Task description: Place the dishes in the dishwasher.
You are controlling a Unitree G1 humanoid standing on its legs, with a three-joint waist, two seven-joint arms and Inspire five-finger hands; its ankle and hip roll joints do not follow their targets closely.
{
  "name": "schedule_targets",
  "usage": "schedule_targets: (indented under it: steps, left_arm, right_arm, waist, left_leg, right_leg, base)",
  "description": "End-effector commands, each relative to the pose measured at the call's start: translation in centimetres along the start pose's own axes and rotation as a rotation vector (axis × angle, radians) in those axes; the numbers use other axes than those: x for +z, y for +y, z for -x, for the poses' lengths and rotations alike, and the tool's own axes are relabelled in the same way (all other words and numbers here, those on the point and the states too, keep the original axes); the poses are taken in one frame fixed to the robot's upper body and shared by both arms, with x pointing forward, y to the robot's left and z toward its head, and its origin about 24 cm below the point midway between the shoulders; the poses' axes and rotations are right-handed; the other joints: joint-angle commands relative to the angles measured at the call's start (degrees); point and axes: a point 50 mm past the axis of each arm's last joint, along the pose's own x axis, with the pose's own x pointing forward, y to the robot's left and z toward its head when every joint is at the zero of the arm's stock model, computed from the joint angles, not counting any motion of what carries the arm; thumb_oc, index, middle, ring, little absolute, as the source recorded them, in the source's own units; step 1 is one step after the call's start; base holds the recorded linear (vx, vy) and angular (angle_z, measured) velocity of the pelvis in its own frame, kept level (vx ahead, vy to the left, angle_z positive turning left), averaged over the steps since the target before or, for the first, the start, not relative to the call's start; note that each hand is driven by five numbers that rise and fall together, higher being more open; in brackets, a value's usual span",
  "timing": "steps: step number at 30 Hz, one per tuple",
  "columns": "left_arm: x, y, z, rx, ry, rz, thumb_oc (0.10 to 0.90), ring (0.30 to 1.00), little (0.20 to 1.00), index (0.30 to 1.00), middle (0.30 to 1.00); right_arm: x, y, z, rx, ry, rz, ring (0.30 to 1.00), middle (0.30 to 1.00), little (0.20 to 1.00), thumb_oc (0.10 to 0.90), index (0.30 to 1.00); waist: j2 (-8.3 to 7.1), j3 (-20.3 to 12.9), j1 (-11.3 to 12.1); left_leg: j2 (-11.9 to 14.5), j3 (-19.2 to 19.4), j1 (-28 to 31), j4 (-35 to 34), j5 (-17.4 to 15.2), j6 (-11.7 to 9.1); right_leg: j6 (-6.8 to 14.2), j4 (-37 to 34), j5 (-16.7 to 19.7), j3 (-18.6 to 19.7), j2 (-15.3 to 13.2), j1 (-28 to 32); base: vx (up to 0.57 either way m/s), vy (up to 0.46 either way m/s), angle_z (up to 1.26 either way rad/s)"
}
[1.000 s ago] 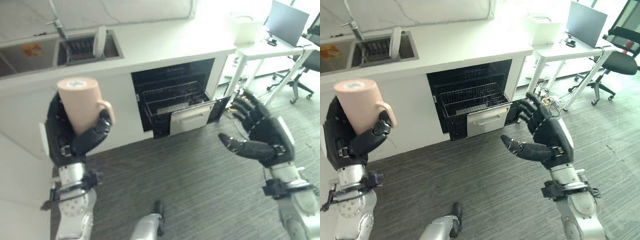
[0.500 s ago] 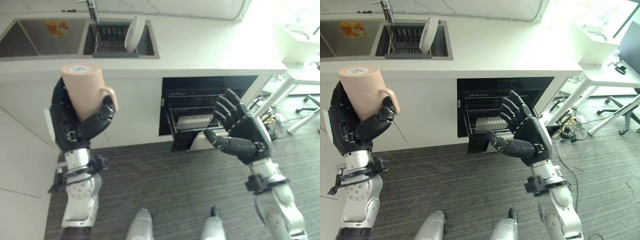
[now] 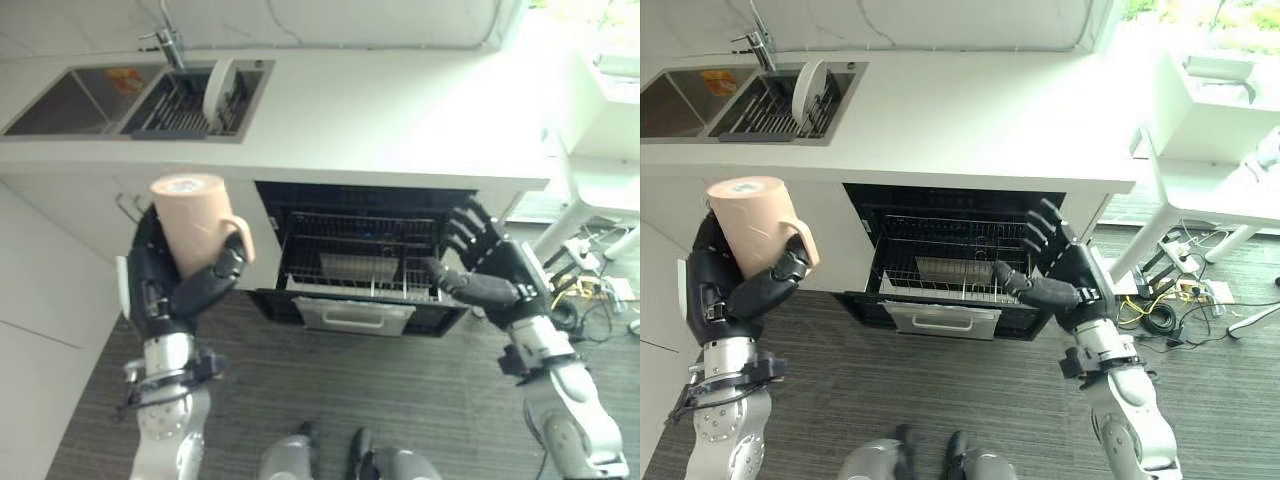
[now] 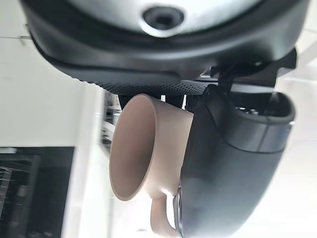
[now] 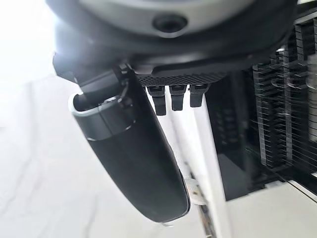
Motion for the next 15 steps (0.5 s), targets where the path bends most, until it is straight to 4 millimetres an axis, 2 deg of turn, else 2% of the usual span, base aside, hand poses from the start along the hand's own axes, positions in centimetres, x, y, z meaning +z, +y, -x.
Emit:
schedule_targets:
  steps: [1,4,7,12,14,15]
  left_arm:
    - [4.4,-1.1,-1.8,-0.088,-0.288,0.023,0.400,0.300,0.300,0.300,0.300]
    - [4.6,-0.9,-1.9,-0.073,-0.297,0.012,0.400,0.300,0.300,0.300,0.300]
    - [4.7,-0.8,-2.1,-0.078,-0.316,0.001,0.400,0.300,0.300,0.300,0.300]
    - [4.9,-1.1,-2.7,-0.110,-0.342,0.000,0.400,0.300,0.300,0.300,0.300]
    - [4.9,-1.1,-2.9,-0.116,-0.340,0.001,0.400,0.300,0.300,0.300,0.300]
    - [4.9,-1.0,-2.9,-0.123,-0.336,0.002,0.400,0.300,0.300,0.300,0.300]
  right_arm:
    - [3.1,2.7,-0.6,0.108,-0.216,0.068,0.900,0.900,0.900,0.800,0.900]
    - [3.4,2.1,-0.3,0.126,-0.212,0.102,0.900,0.900,0.900,0.800,0.900]
    - [3.7,1.3,0.1,0.116,-0.209,0.072,0.900,0.900,0.900,0.800,0.900]
    - [3.3,1.5,-0.3,0.087,-0.224,0.057,0.900,0.900,0.900,0.800,0.900]
    - [3.1,1.6,-0.4,0.093,-0.218,0.049,0.900,0.900,0.900,0.800,0.900]
    - [2.9,1.7,-0.5,0.088,-0.206,0.058,0.900,0.900,0.900,0.800,0.900]
  waist:
    - [-1.13,-4.89,2.08]
    - [-1.45,-5.61,1.58]
    - [-2.02,-6.76,1.40]
    - [-3.14,-7.66,1.82]
    - [-3.55,-7.80,1.94]
    - [-4.10,-7.86,2.12]
  left_leg:
    - [0.49,-2.83,-4.71,-7.60,4.16,-4.52]
    - [1.16,-2.43,-4.61,-7.60,3.55,-4.27]
    - [0.27,-2.65,-3.30,-7.60,2.12,-3.06]
    - [-1.92,-3.74,-1.55,-7.60,0.09,-0.90]
    - [-2.57,-3.89,-1.08,-7.60,-0.40,-0.30]
    - [-3.38,-4.01,-0.74,-7.60,-0.81,0.33]
  right_leg:
    - [2.43,-11.08,4.88,4.00,2.12,6.20]
    - [2.53,-11.08,4.29,3.81,2.36,6.89]
    - [3.31,-11.08,3.83,3.20,1.47,8.11]
    - [4.09,-11.08,4.01,2.05,-0.21,10.31]
    - [4.52,-11.08,5.00,1.52,-0.69,11.08]
    - [5.32,-11.08,7.64,0.71,-1.05,12.41]
  base:
    - [0.25,0.007,-0.14]
    - [0.18,0.069,-0.59]
    - [0.16,0.081,-0.32]
    - [0.15,0.098,-0.02]
    - [0.13,0.082,0.35]
    - [0.17,0.106,0.36]
